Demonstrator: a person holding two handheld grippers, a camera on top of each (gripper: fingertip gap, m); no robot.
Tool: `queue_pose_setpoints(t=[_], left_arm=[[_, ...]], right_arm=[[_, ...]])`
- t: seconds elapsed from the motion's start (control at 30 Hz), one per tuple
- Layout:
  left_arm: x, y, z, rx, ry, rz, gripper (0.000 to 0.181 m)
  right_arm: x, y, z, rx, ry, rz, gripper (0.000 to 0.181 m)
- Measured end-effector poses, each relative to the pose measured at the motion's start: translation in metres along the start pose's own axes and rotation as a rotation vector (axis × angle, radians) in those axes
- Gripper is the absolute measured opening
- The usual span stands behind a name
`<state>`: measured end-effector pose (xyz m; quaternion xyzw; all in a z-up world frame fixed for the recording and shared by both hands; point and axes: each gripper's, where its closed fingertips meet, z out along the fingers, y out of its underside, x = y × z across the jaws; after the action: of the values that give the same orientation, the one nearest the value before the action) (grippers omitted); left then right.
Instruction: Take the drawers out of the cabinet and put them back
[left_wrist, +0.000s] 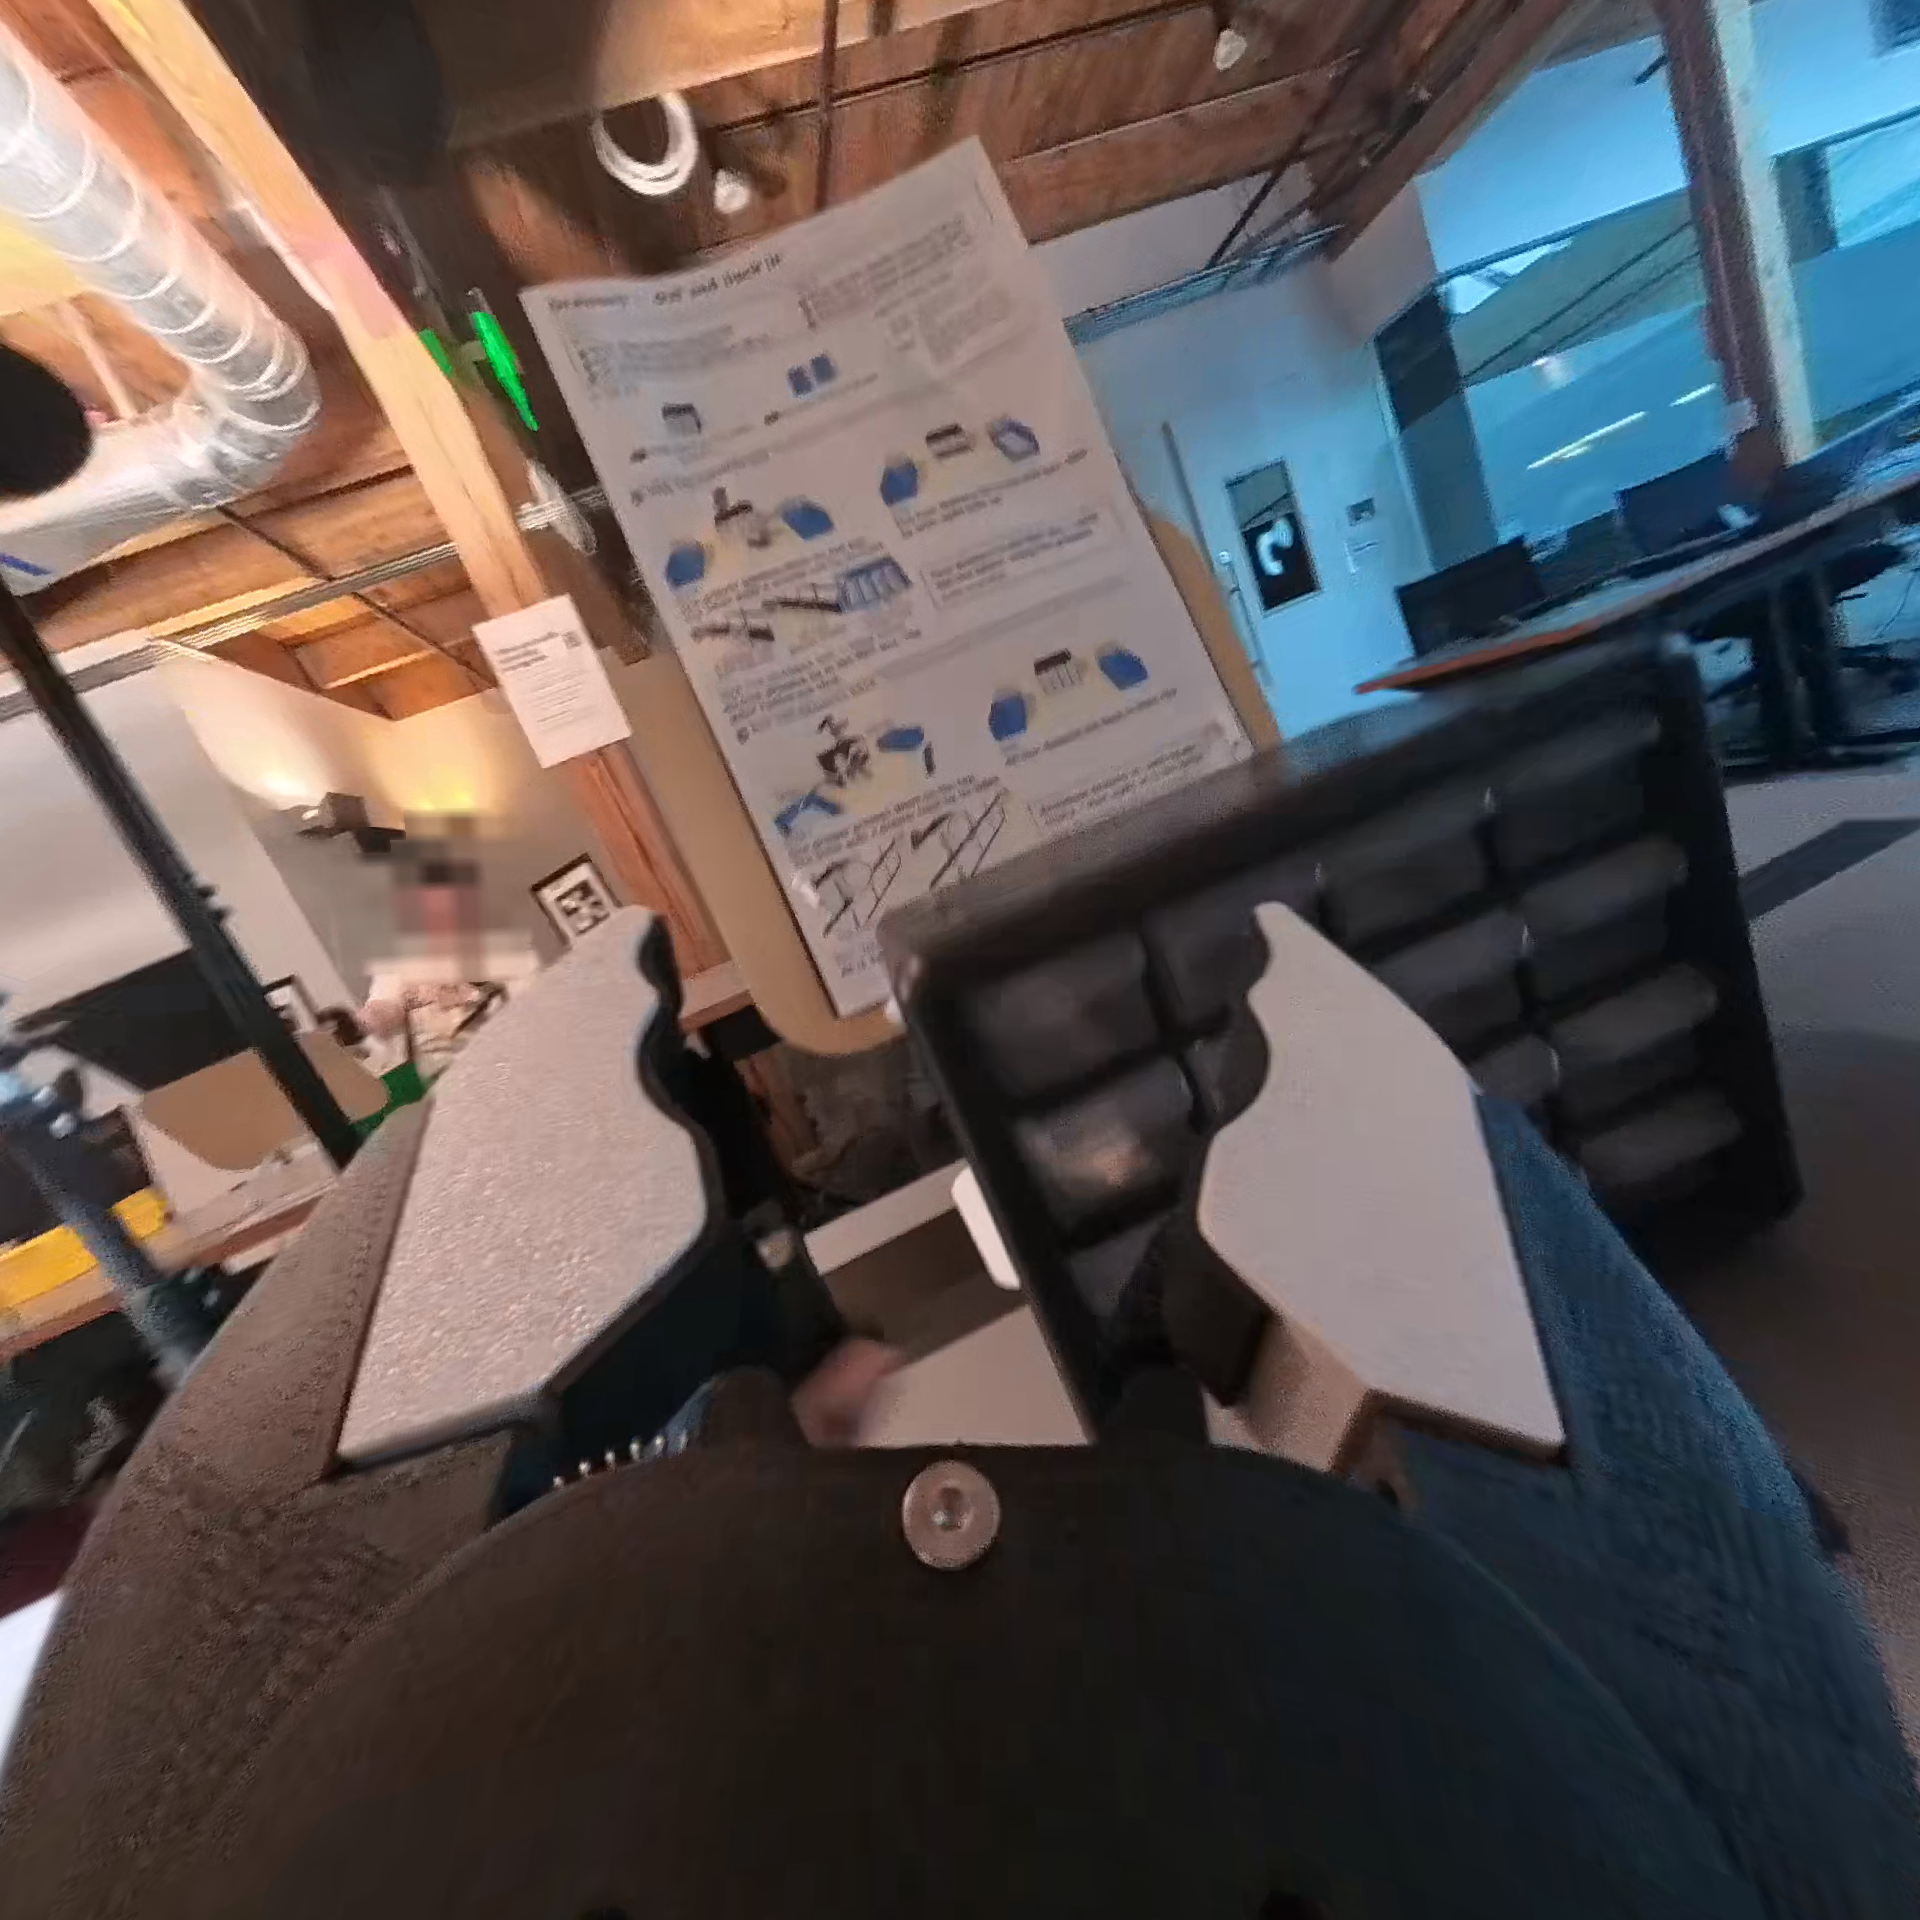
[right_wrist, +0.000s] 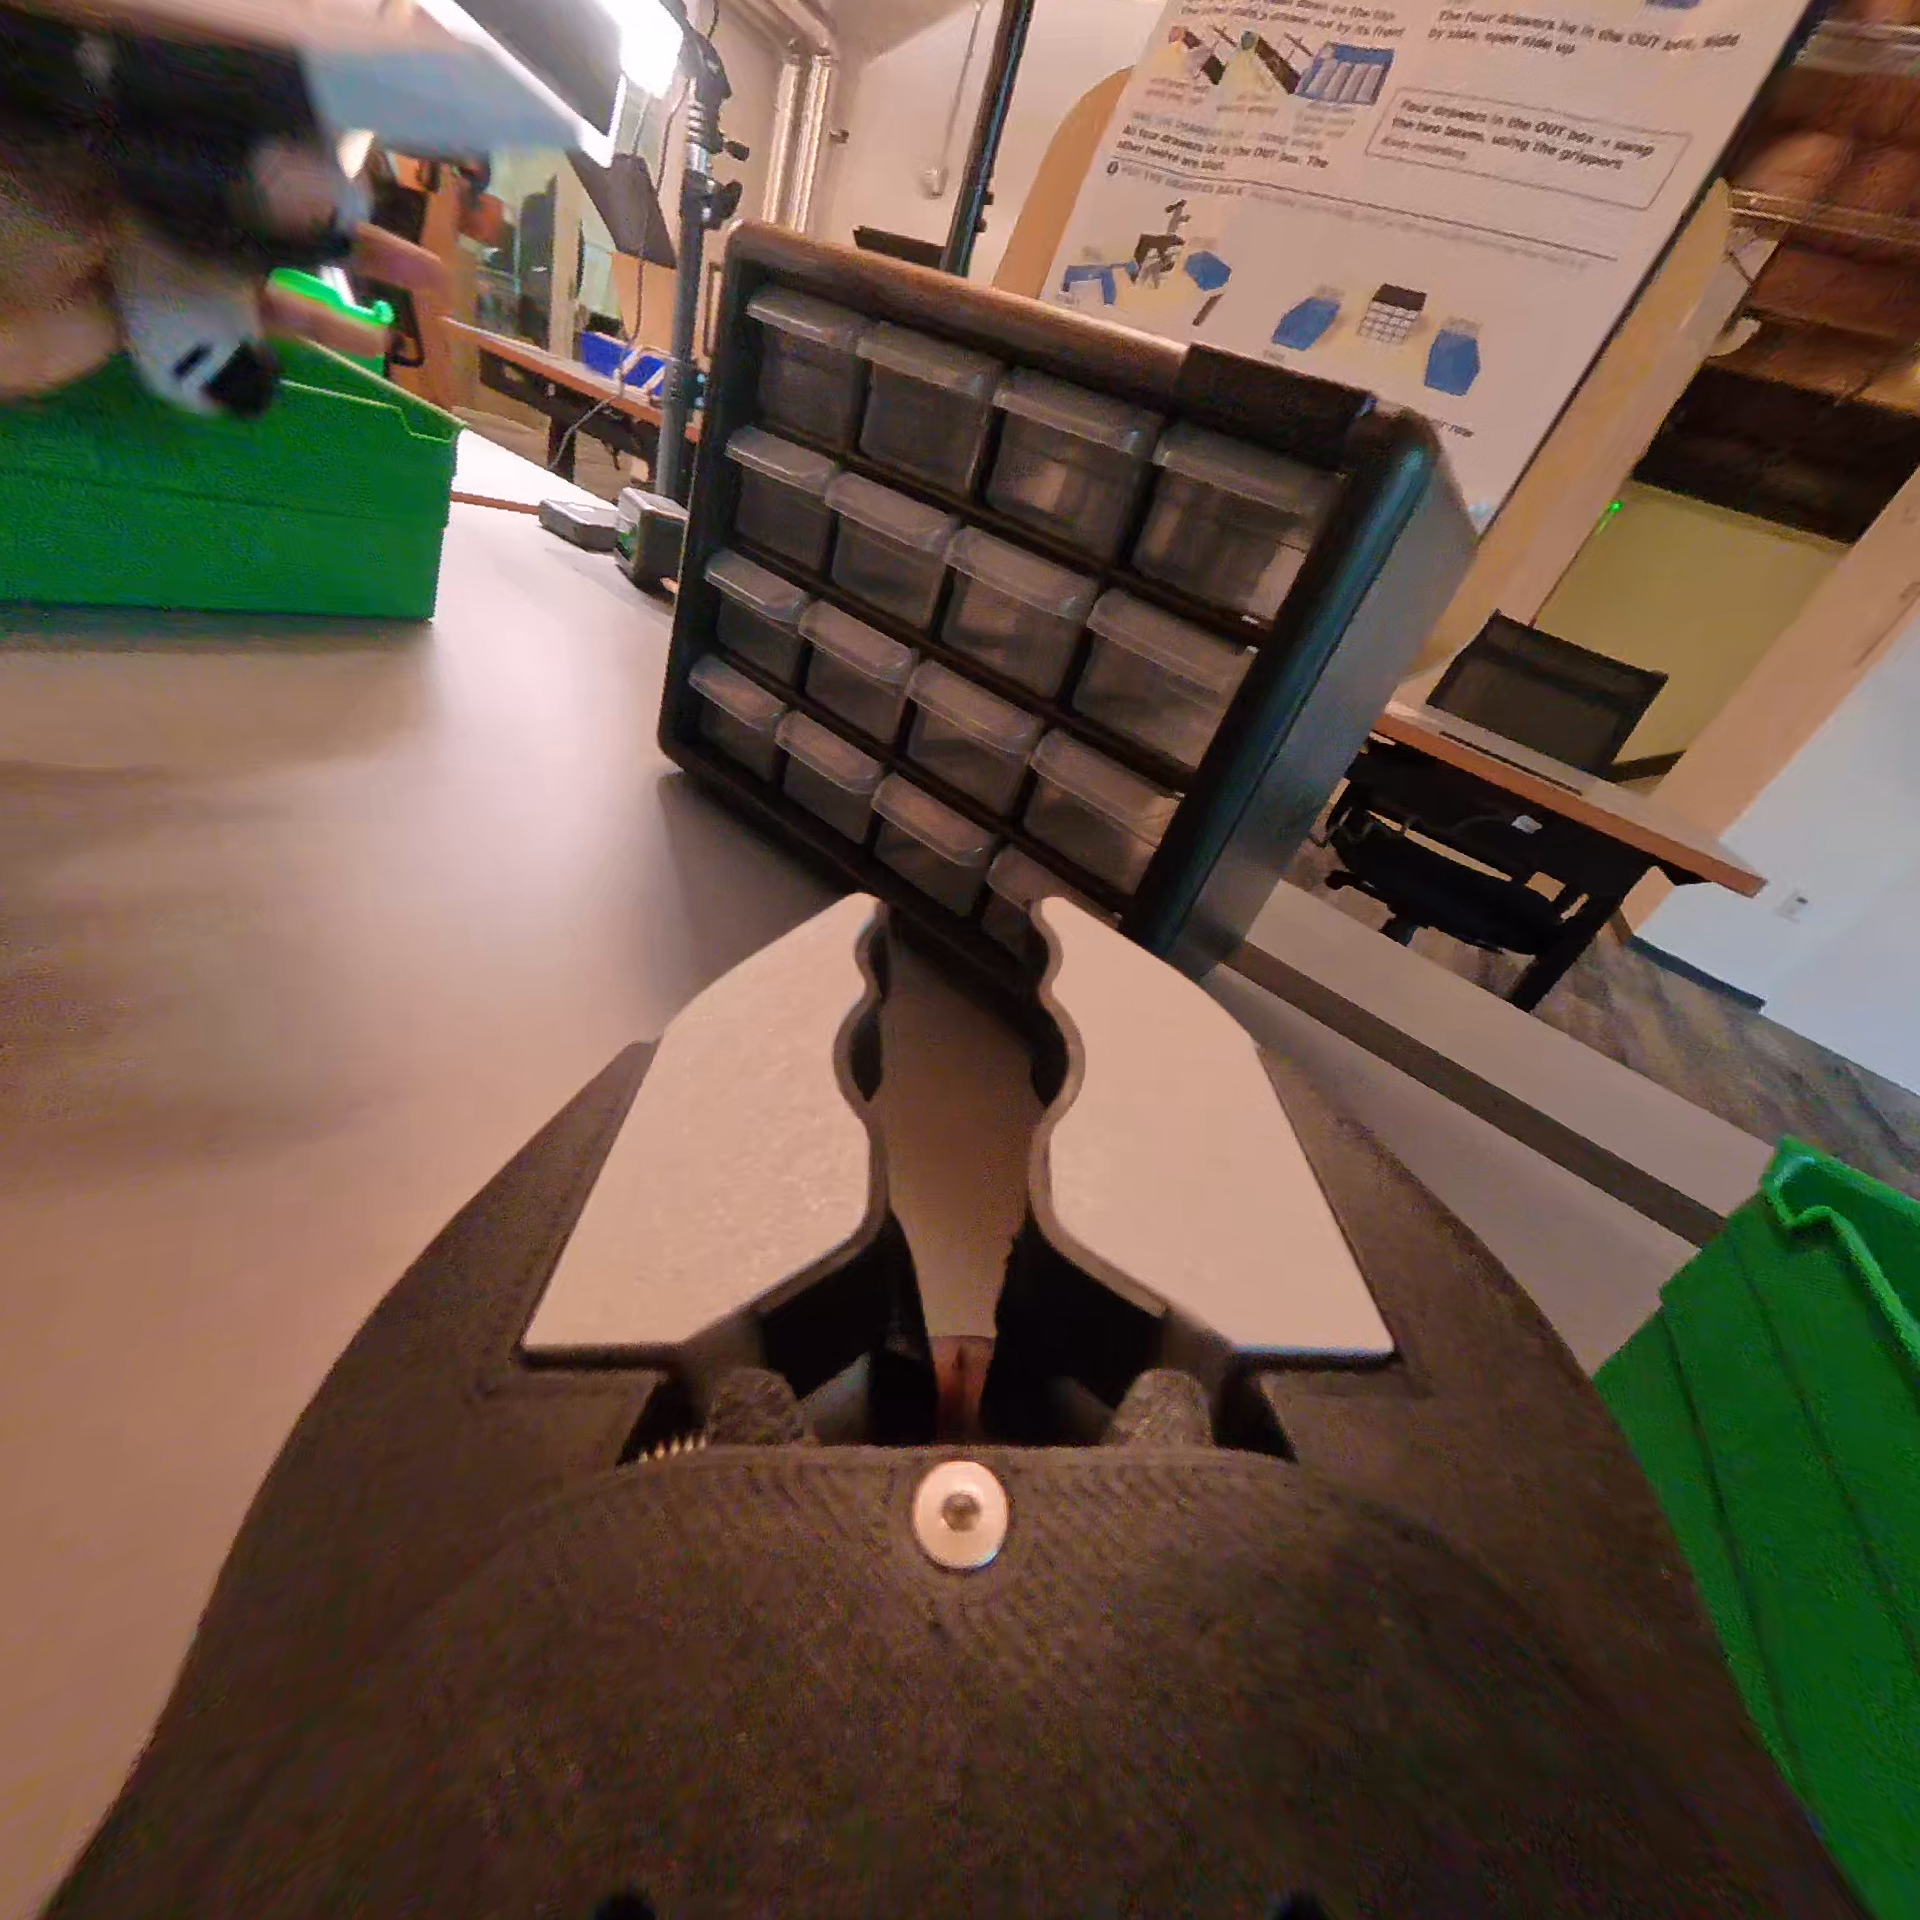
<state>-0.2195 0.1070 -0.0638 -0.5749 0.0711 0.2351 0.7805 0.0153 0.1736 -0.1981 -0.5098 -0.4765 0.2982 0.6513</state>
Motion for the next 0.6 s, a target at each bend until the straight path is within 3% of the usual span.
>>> queue_pose_setpoints(t=[0.03, 0.17, 0.2, 0.23, 0.27, 0.33, 0.47, 0.6], left_arm=[[-0.004, -0.01, 0.01, -0.003, 0.032, -0.023, 0.092], [-0.014, -0.025, 0.059, -0.172, 0.194, -0.131, 0.062], [-0.012, -0.023, 0.07, -0.232, 0.25, -0.104, 0.044], [-0.008, -0.015, 0.079, -0.32, 0.306, -0.066, 0.008], [-0.003, -0.003, 0.086, -0.435, 0.372, -0.044, 0.0], [0.006, 0.022, 0.094, -0.669, 0.479, -0.039, 0.0], [0.021, 0.053, 0.102, -0.933, 0.592, -0.005, 0.0], [0.027, 0.061, 0.111, -1.024, 0.603, 0.046, 0.0]], right_arm=[[-0.003, 0.001, 0.001, -0.003, -0.009, -0.004, 0.025], [-0.01, 0.007, 0.003, -0.031, -0.033, -0.05, 0.027], [-0.012, 0.008, 0.004, -0.038, -0.039, -0.056, 0.028], [-0.013, 0.01, 0.004, -0.046, -0.043, -0.059, 0.028], [-0.013, 0.011, 0.005, -0.053, -0.044, -0.062, 0.028], [-0.013, 0.012, 0.005, -0.058, -0.038, -0.066, 0.028], [-0.012, 0.016, 0.005, -0.082, -0.03, -0.075, 0.031], [-0.009, 0.021, 0.006, -0.135, 0.003, -0.109, 0.037]])
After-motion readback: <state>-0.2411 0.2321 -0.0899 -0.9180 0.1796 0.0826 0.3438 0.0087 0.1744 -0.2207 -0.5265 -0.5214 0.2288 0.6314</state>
